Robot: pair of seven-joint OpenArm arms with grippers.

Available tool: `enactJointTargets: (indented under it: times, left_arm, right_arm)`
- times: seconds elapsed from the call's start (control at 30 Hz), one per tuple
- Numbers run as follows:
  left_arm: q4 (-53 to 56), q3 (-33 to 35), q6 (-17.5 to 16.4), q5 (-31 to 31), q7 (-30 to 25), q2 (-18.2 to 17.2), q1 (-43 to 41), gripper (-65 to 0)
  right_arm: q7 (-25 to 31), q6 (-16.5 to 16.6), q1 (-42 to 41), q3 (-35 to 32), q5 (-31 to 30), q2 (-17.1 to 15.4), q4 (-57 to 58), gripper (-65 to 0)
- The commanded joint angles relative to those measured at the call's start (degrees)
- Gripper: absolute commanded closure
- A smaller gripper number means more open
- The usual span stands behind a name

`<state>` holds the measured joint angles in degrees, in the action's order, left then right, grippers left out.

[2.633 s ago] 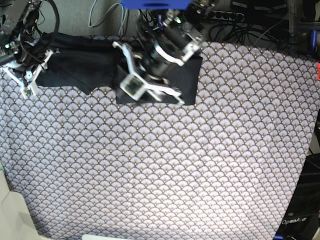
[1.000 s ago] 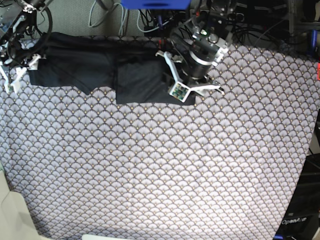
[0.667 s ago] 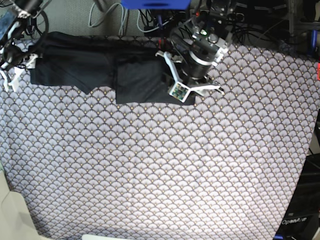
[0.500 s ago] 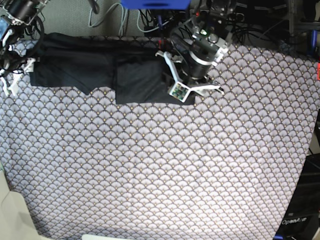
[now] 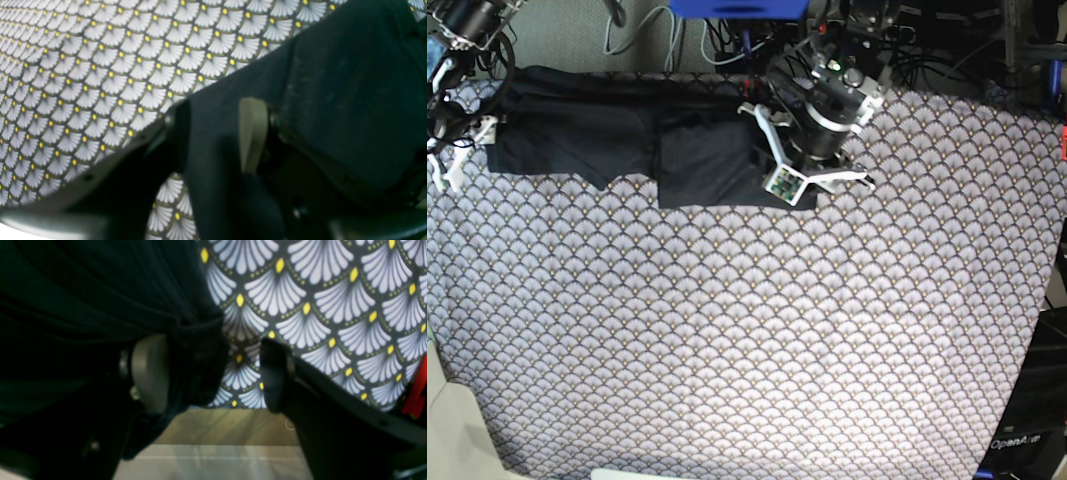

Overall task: Fold the T-shirt properly
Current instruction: 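Open the left gripper and move the right gripper toward the strip's other end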

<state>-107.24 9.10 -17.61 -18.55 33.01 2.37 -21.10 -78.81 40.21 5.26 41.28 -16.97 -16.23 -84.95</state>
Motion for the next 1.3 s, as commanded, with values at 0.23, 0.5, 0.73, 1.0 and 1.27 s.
enactJointTargets:
  times: [0.23, 0.5, 0.73, 1.0, 1.27]
  left_arm:
    - [-1.02, -0.09, 0.24, 0.3, -1.32, 0.22, 0.4, -23.9]
    - [-1.02, -0.09, 0.24, 0.3, -1.32, 0.22, 0.49, -23.9]
    - [-1.02, -0.09, 0.24, 0.3, -1.32, 0.22, 0.49, -23.9]
    - [-1.02, -0.09, 0.24, 0.3, -1.32, 0.22, 0.49, -23.9]
    - [-1.55, -0.18, 0.24, 0.3, -1.23, 0.22, 0.31, -23.9]
  right_arm:
    - [3.33, -0.21, -0.9, 0.09, 1.37, -0.78, -0.28, -42.7]
    - [3.24, -0.21, -1.34, 0.09, 1.19, 0.45, -0.28, -42.3]
    - [3.33, -0.21, -1.43, -0.35, 1.19, 2.56, -0.28, -25.0]
    - [3.51, -0.21, -1.43, -8.18, 1.19, 2.12, -0.72, 0.0]
    - [4.56, -0.21, 1.12, -8.35, 1.37, 2.65, -16.72, 0.0]
